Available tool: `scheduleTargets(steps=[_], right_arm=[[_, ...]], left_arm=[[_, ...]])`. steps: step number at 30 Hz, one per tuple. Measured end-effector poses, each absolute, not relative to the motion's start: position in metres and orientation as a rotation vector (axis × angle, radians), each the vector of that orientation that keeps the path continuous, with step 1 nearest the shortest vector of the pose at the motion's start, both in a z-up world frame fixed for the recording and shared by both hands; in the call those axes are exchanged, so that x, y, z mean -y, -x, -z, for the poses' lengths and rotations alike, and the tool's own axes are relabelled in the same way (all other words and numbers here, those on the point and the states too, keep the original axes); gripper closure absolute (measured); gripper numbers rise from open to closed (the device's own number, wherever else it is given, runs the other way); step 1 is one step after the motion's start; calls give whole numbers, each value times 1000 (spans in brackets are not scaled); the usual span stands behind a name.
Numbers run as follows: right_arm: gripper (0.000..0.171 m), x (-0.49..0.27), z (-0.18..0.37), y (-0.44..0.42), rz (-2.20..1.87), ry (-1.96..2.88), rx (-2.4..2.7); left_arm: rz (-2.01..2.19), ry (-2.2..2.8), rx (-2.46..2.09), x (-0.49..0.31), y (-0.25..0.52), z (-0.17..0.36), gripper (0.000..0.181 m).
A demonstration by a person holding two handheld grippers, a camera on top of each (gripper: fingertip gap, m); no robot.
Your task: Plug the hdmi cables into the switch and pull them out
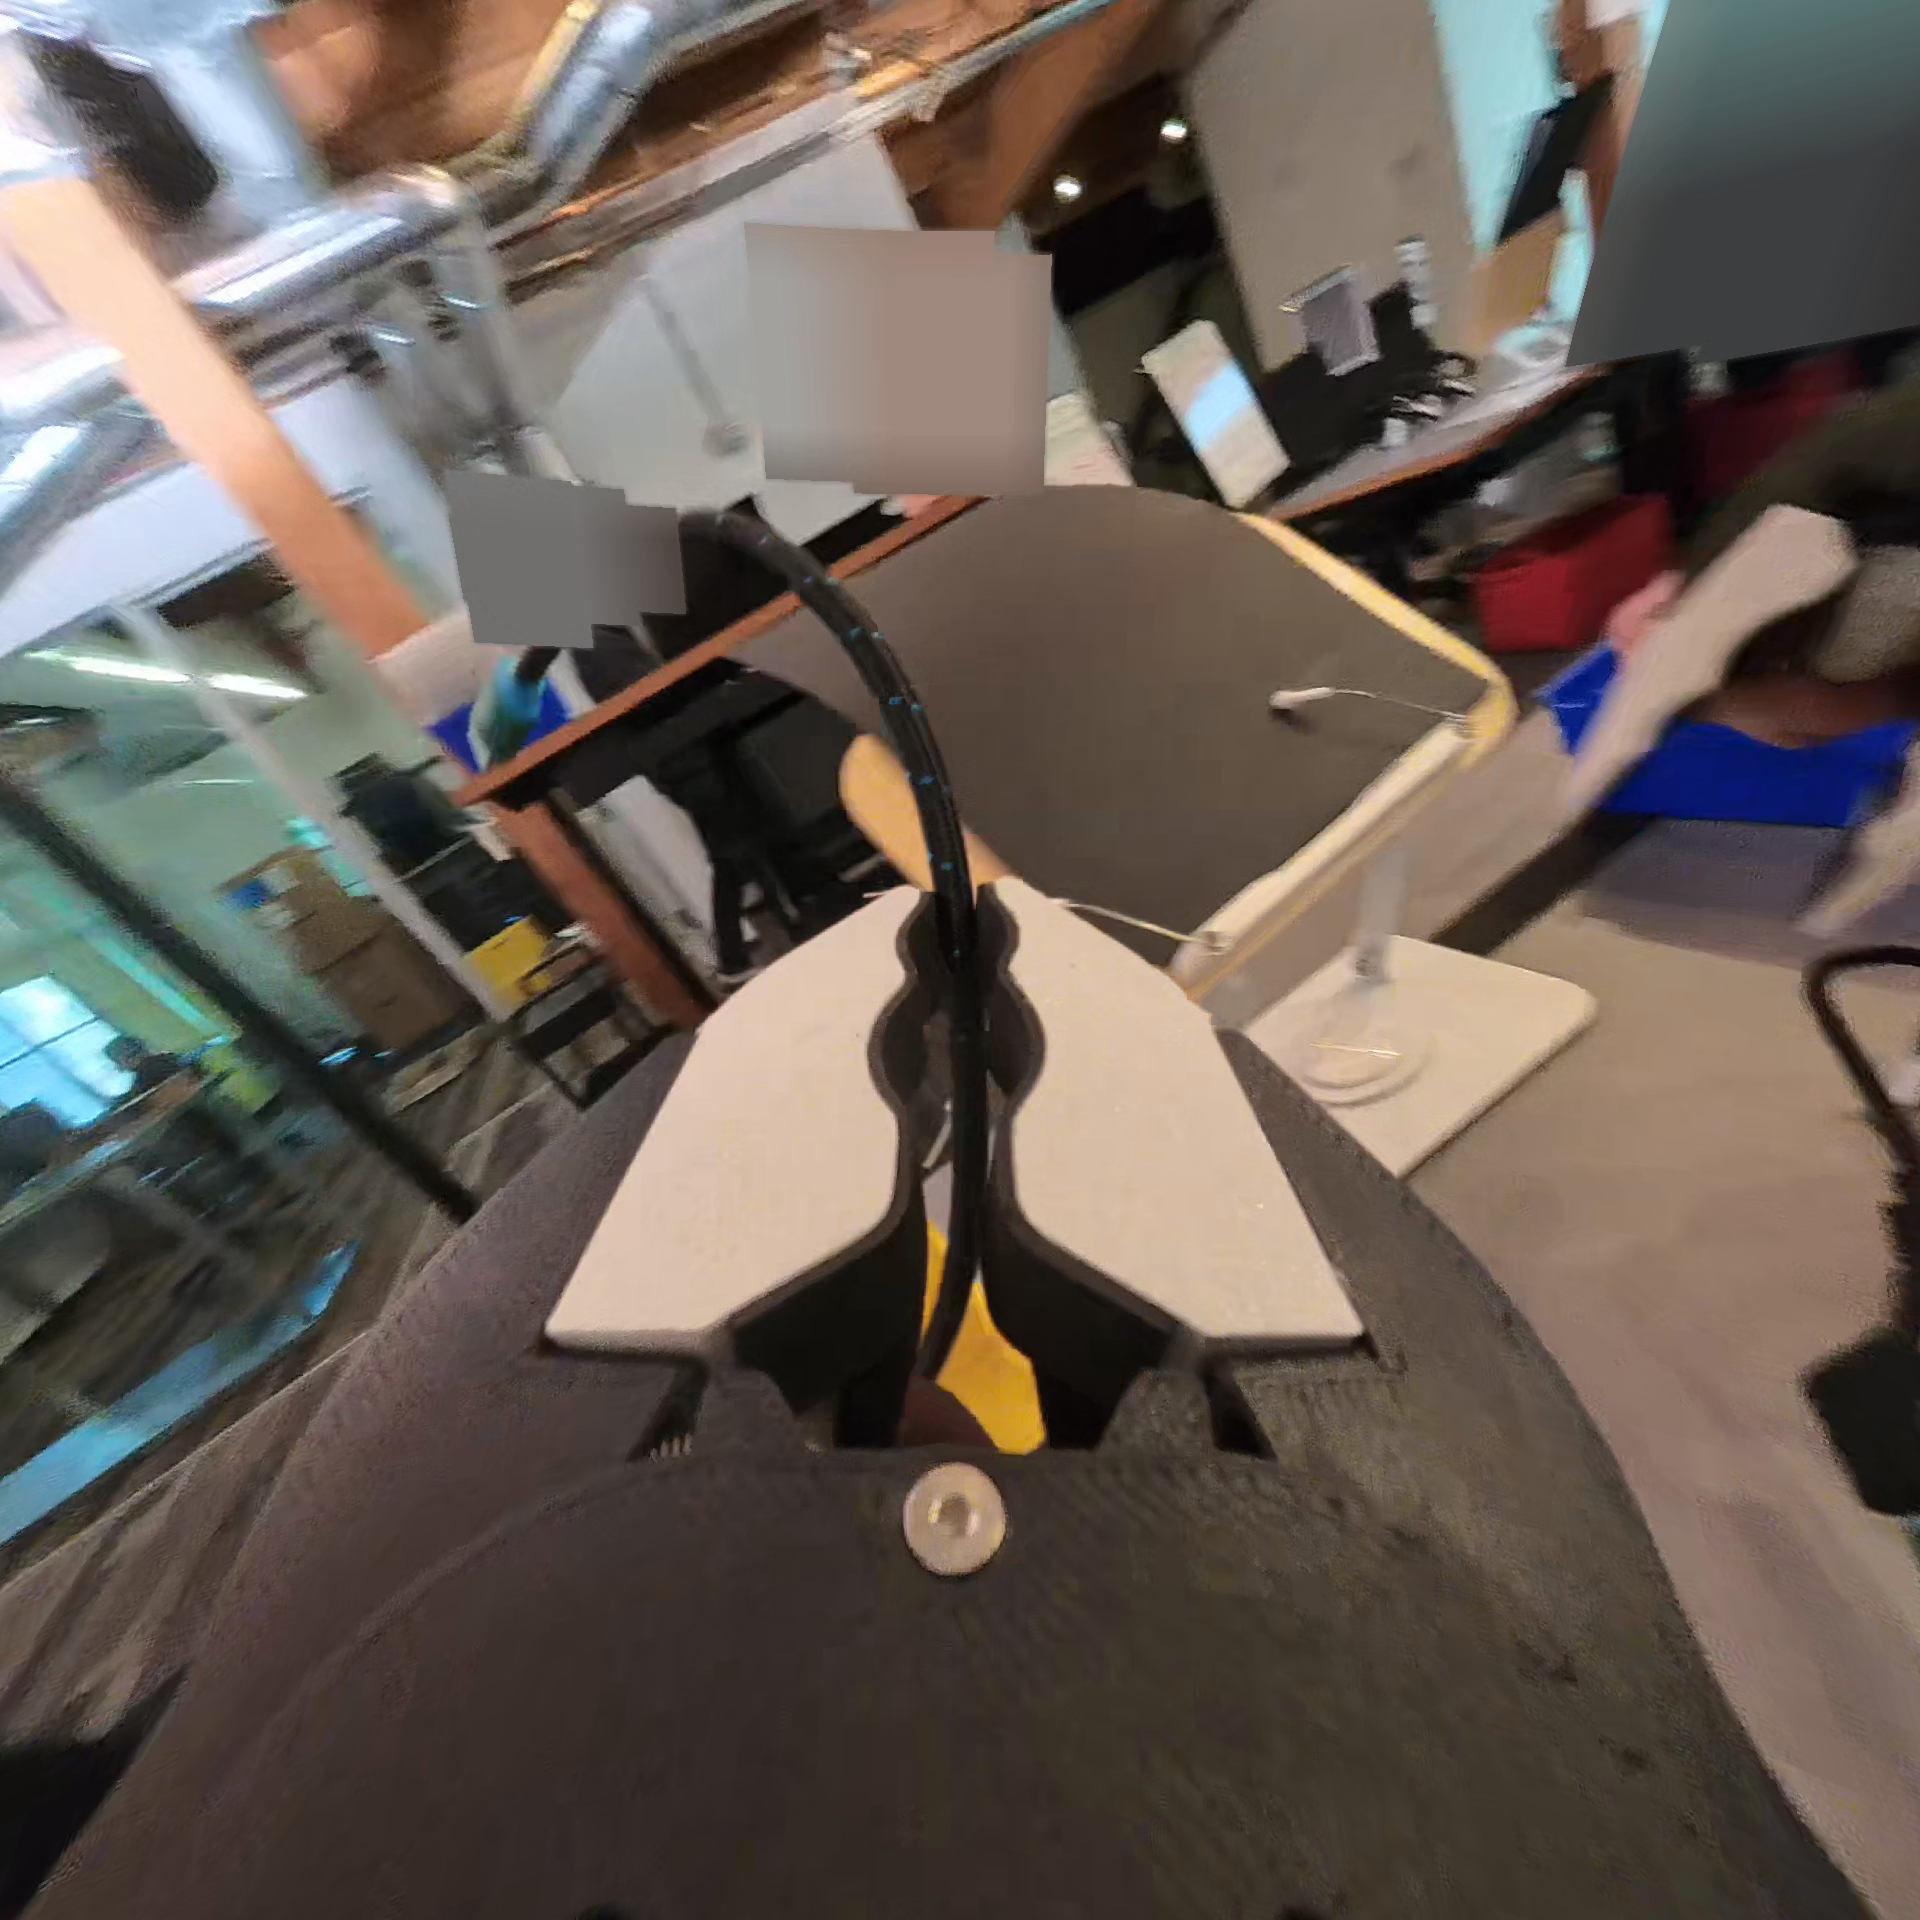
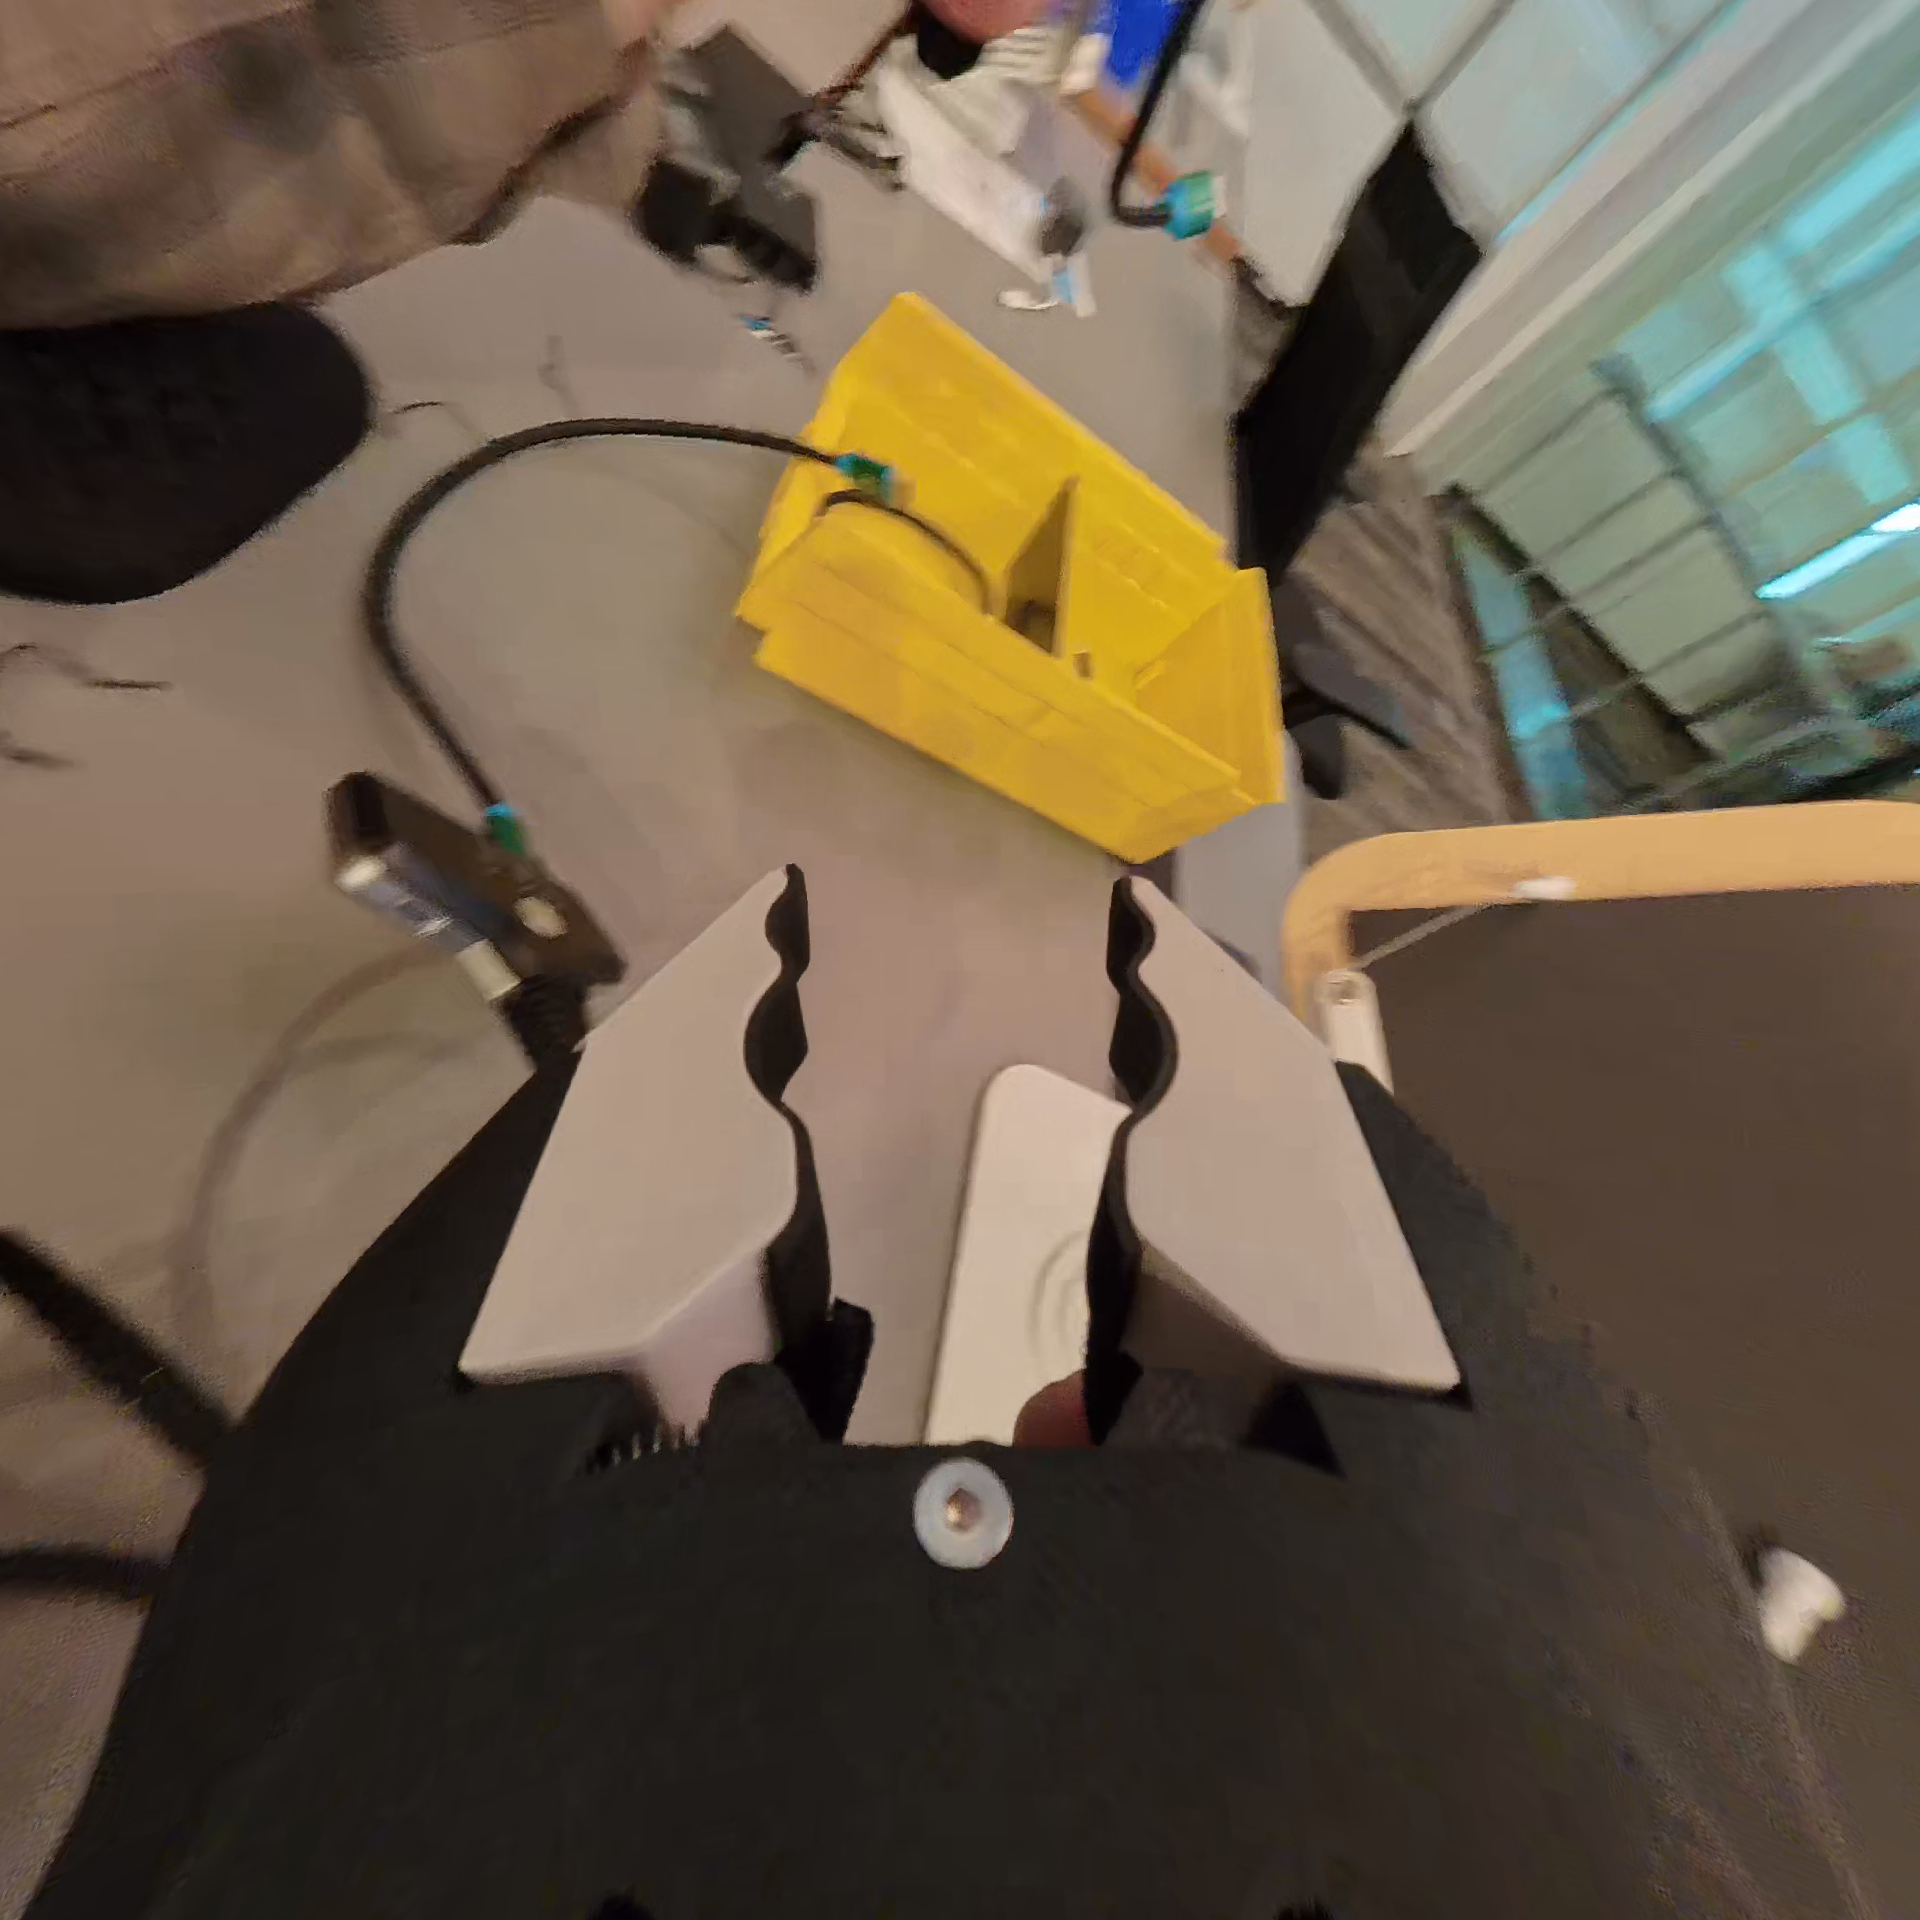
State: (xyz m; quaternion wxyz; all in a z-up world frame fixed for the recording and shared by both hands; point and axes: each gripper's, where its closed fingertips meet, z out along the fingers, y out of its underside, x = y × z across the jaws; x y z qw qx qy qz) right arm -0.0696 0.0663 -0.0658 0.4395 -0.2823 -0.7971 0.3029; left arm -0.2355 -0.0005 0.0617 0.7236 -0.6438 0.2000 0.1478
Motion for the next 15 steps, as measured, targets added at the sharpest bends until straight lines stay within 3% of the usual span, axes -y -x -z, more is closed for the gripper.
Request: scheduleTargets(steps=[8, 15], right_arm=[[114, -116, -11, 73, -382, 622, 1485], [123, -148, -36, 62, 120, 501, 1244]], left_arm=[[-36, 1462, -881, -10, 132, -22, 175], [141, 1433, -992, -9, 91, -11, 174]])
